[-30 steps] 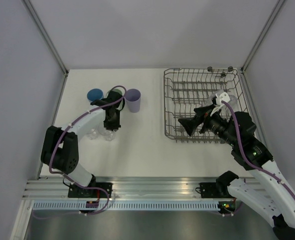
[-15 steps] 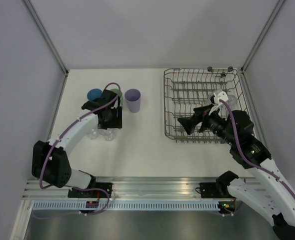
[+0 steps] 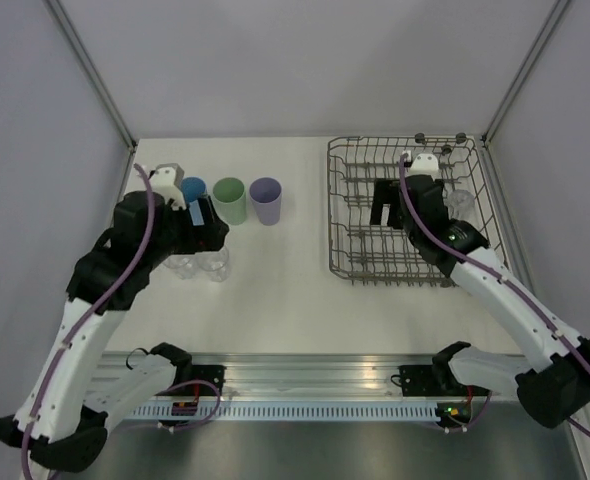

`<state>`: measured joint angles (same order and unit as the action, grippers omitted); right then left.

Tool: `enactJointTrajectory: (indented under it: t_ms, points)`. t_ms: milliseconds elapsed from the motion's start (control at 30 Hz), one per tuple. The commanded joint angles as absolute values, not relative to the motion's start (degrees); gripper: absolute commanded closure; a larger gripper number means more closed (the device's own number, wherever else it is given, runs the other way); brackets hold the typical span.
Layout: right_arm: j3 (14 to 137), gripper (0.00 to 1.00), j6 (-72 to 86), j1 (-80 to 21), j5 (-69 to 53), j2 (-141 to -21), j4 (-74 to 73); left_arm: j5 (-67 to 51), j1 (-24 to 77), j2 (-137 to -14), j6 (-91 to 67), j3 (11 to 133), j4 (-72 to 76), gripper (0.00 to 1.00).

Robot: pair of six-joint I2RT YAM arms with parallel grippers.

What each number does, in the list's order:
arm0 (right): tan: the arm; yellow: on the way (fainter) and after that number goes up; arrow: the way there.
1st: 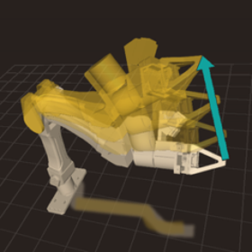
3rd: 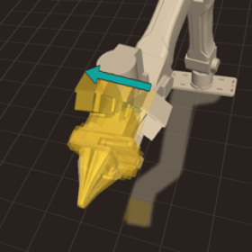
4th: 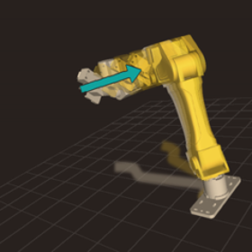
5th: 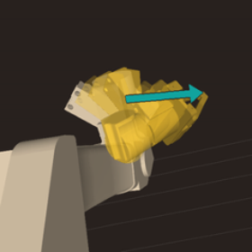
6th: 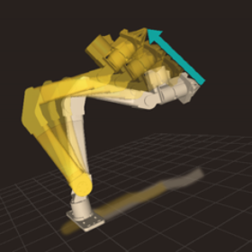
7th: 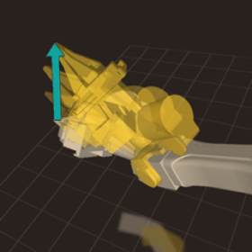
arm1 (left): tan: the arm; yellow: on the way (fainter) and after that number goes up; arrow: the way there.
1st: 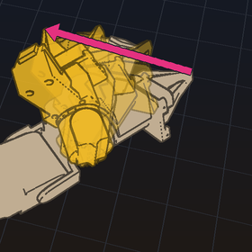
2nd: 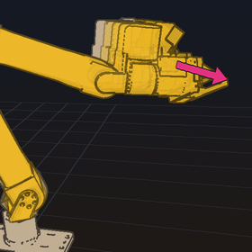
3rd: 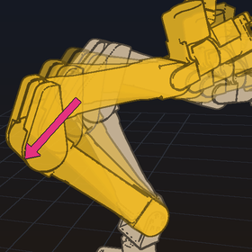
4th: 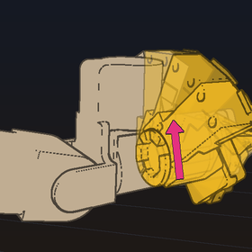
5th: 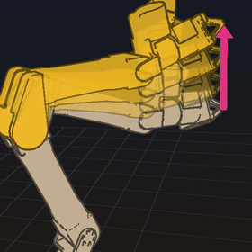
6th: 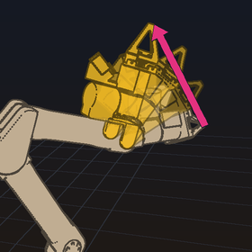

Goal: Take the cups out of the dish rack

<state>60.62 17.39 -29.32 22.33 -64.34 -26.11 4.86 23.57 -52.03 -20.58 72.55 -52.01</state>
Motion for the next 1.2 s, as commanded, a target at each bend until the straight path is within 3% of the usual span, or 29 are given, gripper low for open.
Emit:
enactJointTrajectory:
  t_ms: [0, 267, 433, 700, 1167]
  points:
    - [65.03, 0.02, 18.64, -22.01, 31.30, -69.42, -27.96, 7.12, 23.73, -45.98, -16.71, 73.22, -52.13, 0.00]
    - [64.86, 0.02, 11.51, -9.59, 21.46, -78.21, -20.39, 9.14, 23.64, -32.89, -15.99, 60.48, -42.11, 0.00]
    - [68.02, 0.02, 9.59, -1.42, 10.11, -85.41, -20.13, 7.21, 23.64, -33.13, -17.58, 54.42, -39.99, 0.00]
    - [74.44, 0.02, 4.75, 1.49, 2.75, -96.13, -21.88, 4.31, 23.64, -36.04, -17.23, 52.21, -38.50, 0.00]
    - [79.98, 0.06, 2.46, 1.58, 2.02, -103.62, -25.66, 1.50, 23.64, -36.04, -17.23, 50.89, -37.97, 0.00]
